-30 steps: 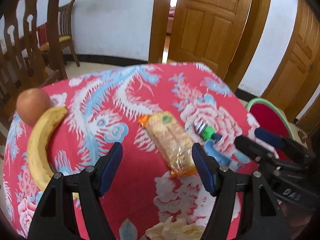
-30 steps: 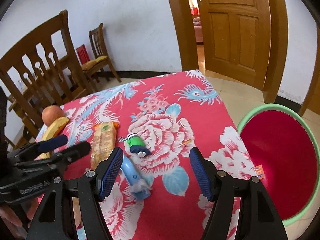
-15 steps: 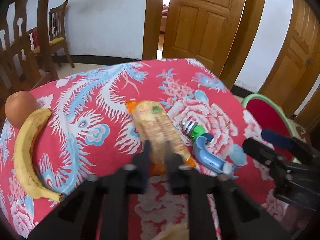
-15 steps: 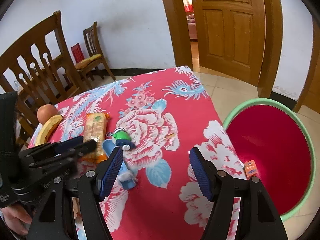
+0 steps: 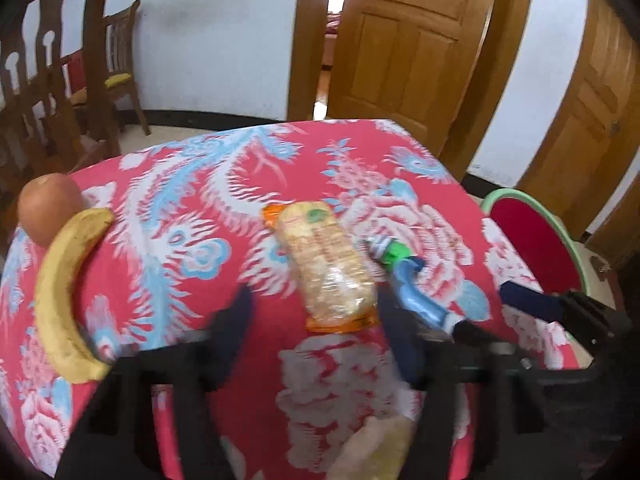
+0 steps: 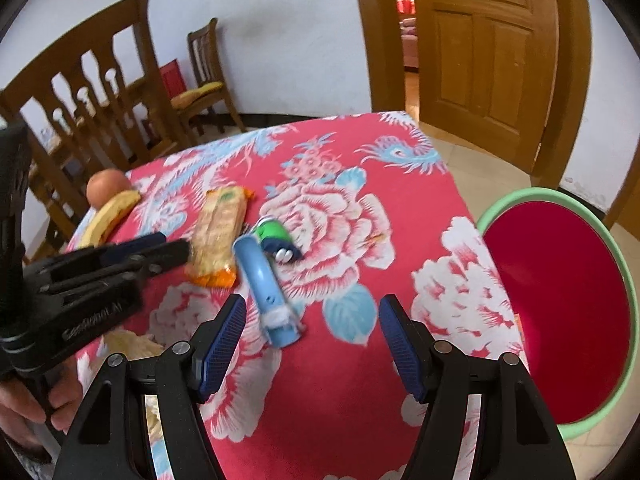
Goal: Collect trash
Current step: 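Grasp the clear snack wrapper with the left gripper while the right gripper grasps the blue toothbrush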
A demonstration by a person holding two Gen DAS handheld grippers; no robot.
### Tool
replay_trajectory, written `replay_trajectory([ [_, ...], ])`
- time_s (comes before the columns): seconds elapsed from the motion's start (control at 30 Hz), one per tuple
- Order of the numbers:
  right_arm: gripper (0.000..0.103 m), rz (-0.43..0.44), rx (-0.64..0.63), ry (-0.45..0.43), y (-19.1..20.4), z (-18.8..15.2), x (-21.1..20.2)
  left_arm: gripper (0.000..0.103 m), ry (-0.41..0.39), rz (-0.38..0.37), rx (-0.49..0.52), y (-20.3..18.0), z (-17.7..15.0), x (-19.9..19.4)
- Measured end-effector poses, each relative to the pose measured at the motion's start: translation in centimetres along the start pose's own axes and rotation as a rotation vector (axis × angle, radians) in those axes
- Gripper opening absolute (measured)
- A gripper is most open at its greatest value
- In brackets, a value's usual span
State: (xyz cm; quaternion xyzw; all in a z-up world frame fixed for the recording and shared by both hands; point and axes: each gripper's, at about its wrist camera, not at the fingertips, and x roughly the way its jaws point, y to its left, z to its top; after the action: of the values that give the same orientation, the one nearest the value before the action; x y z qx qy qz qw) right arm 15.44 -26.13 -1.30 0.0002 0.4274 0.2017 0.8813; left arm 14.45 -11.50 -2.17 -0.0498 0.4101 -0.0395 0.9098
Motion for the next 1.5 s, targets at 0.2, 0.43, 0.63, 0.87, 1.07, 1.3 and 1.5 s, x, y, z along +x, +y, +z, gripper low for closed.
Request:
replay_trajectory([
  [0.2,0.069,0.031,-0.053,0.026,0.8,-0.7,0.3,0.072,0.033,0.051,0.042,-1.5,0.1,2.1],
  [0.43,0.065,0.040,-0.083,0.039,1.0,-1.0,0.5,0.046,0.006,0.014,-0.028,-0.2,-0.1,2.2],
  [0.63,0.056,0.025,-0.103,0.040,1.5,-1.1,0.8,0.043,-0.056,-0.036,-0.059,0.2,-0.7,-0.5],
  [0.87,0.055,0.054,-0.122,0.025,2.6,-0.5,0.7,0.043,-0.157,-0.032,-0.085,1.4,-1.8,-3.9],
  [1.07,0.055,0.082,-0.112,0.032,3.9,-0.1,1.8,0.043,-0.132,-0.028,-0.095,1.9,-2.6,-3.1],
  [1.3,0.020,0.044,-0.122,0.034,5.0,0.0,2.9,0.043,-0.153,-0.007,-0.066,1.3,-3.1,-3.5],
  [1.5,0.020,0.024,-0.140,-0.056,5.0,0.1,0.8,0.043,-0.185,-0.002,-0.090,2.1,-2.9,-4.0],
])
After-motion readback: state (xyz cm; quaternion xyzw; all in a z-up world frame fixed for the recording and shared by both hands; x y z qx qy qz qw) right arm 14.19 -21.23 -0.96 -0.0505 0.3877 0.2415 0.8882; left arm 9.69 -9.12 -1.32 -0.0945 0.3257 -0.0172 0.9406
